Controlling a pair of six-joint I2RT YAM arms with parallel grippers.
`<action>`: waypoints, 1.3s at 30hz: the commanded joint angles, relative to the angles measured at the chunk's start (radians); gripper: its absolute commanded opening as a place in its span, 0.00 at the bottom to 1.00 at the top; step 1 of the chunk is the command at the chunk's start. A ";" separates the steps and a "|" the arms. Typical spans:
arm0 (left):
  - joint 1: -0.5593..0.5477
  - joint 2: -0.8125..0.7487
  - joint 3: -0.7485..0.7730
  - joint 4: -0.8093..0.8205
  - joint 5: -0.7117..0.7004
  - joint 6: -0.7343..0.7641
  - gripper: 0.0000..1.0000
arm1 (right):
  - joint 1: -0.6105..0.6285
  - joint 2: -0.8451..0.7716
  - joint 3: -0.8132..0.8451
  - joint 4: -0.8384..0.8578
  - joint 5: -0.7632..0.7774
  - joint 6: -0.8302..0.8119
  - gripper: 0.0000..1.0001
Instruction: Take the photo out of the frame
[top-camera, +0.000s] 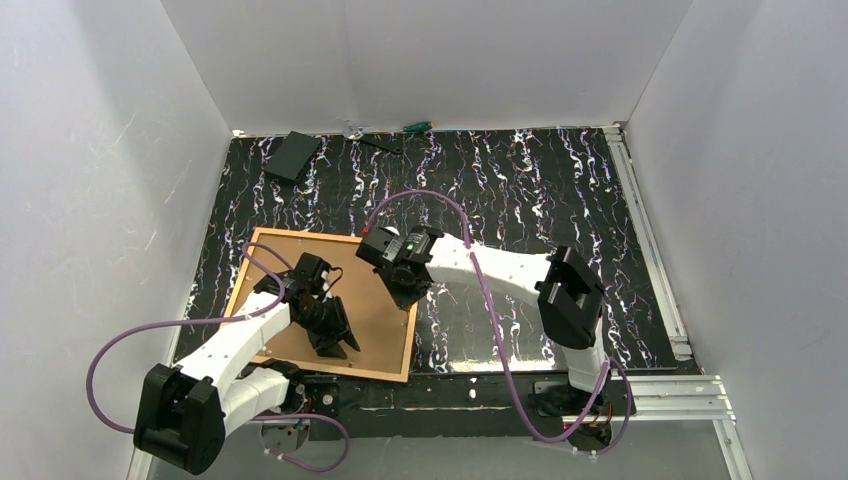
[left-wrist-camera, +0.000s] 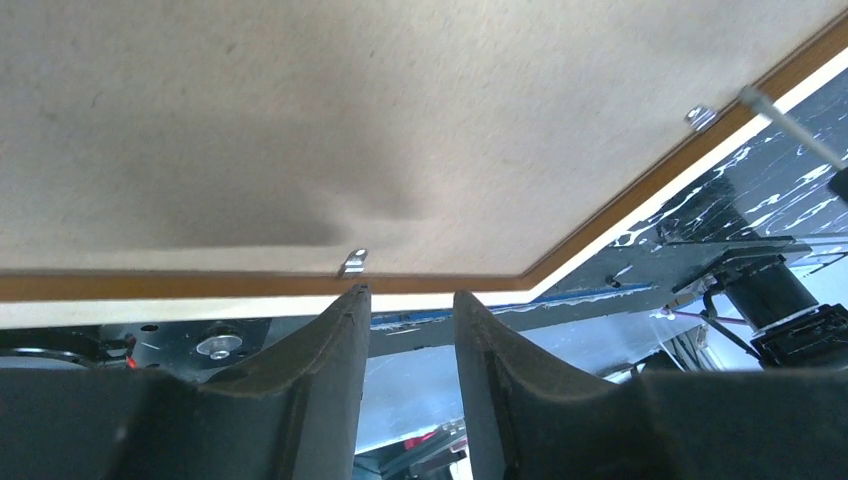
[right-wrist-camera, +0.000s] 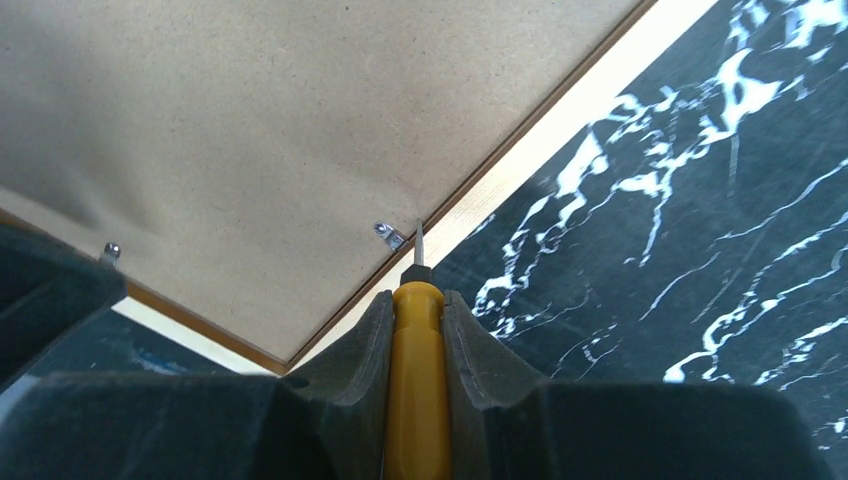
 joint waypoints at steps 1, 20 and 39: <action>-0.004 0.014 -0.040 -0.078 0.004 -0.010 0.34 | 0.018 -0.029 -0.033 -0.077 -0.114 0.044 0.01; -0.014 -0.036 0.036 0.081 0.373 0.041 0.87 | -0.189 0.023 -0.079 0.149 0.077 -0.197 0.01; -0.124 0.124 0.026 0.164 0.246 0.045 0.65 | -0.089 -0.167 -0.109 0.078 0.025 -0.070 0.01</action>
